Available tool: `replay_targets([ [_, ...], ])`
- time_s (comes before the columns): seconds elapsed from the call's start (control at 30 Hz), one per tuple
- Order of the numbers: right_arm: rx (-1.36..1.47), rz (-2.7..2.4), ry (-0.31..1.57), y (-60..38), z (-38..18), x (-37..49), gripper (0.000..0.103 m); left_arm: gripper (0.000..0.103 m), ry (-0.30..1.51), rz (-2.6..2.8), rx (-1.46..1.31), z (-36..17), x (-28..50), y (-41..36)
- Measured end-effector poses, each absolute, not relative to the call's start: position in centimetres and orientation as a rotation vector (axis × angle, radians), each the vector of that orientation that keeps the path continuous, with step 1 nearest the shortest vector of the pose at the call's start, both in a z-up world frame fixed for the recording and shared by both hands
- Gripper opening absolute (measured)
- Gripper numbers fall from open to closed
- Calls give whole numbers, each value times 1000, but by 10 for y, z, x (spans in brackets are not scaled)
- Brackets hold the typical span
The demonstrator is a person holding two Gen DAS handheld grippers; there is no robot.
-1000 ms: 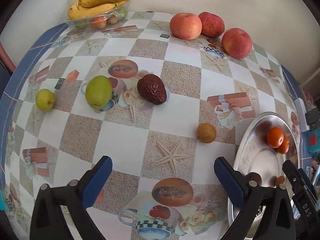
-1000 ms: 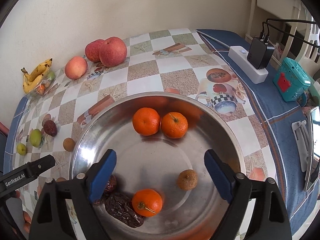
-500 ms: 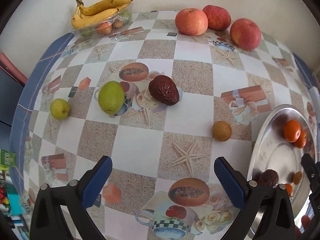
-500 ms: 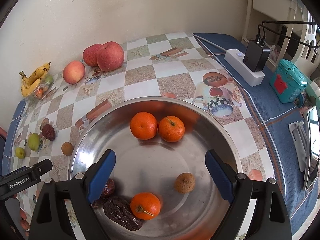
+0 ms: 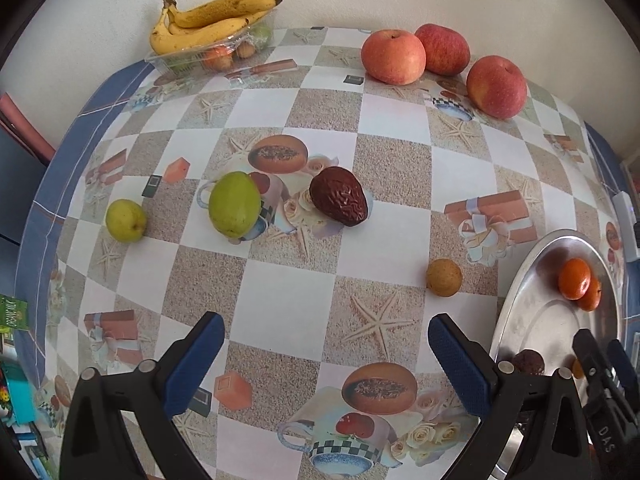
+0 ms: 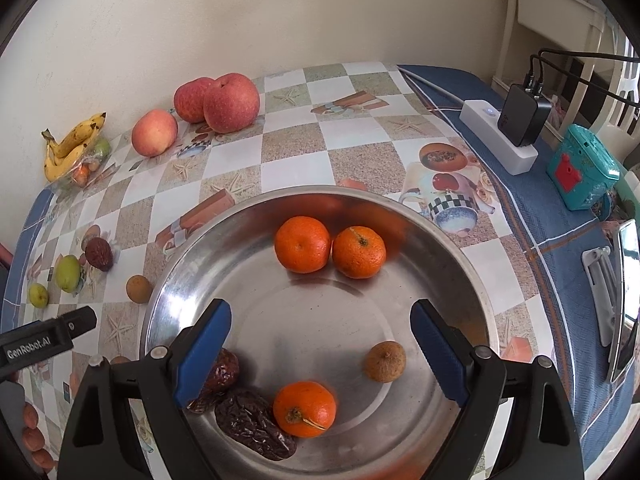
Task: Organize fruits
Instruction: 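Move both open tools back from the bowl toward the remaining fruit, then grasp a small brown kiwi with the right tool while the left tool grasps a green pear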
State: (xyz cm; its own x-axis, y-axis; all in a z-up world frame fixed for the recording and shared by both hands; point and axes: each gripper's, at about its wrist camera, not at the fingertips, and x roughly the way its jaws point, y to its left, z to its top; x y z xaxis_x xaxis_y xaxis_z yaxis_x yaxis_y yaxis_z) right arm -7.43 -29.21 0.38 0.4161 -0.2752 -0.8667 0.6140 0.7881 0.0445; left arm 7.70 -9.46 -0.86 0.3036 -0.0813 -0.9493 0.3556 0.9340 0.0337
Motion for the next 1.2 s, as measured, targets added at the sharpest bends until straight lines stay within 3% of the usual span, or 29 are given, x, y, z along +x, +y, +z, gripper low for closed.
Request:
replay_targets([
  [0.37, 338, -552, 1027, -274, 3, -60, 92, 103, 1101, -246, 182, 11, 106, -44],
  [0.73, 341, -449, 944, -237, 37, -30, 91, 103, 1155, -148, 18, 21, 142, 8],
  [1.0, 309, -400, 907, -212, 55, 4, 91, 103, 1133, -243, -91, 32, 162, 1],
  [1.2, 296, -359, 905, -200, 55, 30, 77, 102, 1158, -297, -131, 22, 180, -2],
])
